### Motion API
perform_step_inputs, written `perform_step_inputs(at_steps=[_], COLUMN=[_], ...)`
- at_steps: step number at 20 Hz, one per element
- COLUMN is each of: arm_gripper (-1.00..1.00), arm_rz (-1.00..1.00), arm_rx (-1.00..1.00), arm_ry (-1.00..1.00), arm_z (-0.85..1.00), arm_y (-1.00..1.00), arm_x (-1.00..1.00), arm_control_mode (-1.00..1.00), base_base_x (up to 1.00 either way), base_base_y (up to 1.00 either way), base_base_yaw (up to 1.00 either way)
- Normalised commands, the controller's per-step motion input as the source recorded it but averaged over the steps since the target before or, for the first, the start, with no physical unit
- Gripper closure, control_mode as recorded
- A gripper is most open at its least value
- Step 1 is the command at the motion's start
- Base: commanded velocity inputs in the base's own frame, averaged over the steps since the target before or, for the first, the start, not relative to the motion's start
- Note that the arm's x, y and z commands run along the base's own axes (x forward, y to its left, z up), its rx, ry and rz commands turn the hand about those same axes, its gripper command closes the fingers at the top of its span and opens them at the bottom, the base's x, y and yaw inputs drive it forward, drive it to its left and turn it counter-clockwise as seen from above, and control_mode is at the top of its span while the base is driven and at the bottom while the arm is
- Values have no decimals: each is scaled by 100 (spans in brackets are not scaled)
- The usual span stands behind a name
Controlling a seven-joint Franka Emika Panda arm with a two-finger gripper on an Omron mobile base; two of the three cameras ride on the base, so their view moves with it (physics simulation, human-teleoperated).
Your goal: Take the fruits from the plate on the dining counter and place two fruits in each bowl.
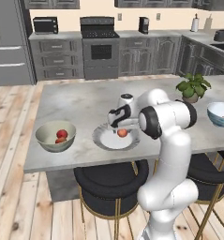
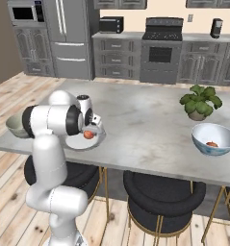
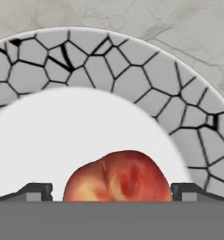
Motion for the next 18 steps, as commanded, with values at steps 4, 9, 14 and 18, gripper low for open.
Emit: perform_step_inputs(at_steps=[4, 9, 14, 18], arm_gripper=[-100, 100, 100, 100], arm_rz=[0, 0, 0, 0], arm_rx=[0, 0, 0, 0], arm_ry=[0, 0, 0, 0], arm_z=[-29, -15, 2, 52], arm_y=[0, 0, -2, -24], arm_x=[5, 1, 0, -3], arm_control_mode=[-100, -100, -100, -100], base_base_x=[0, 0, 0, 0], base_base_y=[0, 0, 0, 0], base_base_yaw=[0, 0, 0, 0])
